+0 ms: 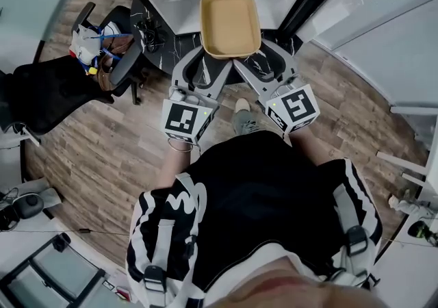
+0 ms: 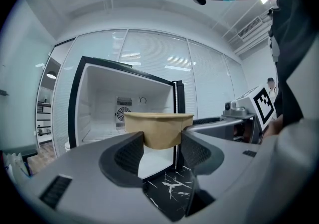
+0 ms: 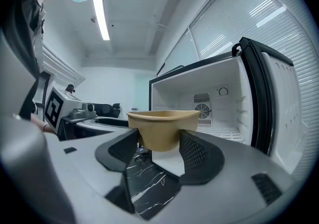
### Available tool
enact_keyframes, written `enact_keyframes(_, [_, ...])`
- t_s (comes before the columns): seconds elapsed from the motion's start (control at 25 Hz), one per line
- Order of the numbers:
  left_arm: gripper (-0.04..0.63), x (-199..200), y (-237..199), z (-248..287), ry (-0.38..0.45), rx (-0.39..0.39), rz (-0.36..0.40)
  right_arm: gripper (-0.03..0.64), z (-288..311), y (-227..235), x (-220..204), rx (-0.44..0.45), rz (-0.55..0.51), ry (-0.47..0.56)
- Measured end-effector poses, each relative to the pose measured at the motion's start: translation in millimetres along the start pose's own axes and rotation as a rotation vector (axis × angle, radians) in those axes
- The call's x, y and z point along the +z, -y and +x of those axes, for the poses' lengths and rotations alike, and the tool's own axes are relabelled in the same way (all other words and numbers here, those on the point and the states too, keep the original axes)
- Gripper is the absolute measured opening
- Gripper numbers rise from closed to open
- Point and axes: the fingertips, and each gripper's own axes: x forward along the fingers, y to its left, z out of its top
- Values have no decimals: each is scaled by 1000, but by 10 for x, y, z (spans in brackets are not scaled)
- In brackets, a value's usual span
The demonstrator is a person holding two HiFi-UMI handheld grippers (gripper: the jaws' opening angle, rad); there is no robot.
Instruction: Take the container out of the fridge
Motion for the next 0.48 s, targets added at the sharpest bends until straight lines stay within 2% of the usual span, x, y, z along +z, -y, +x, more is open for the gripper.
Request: enact_keyframes(0.48, [239, 54, 274, -463, 21, -9, -12, 272, -336, -429, 46, -13, -7, 18])
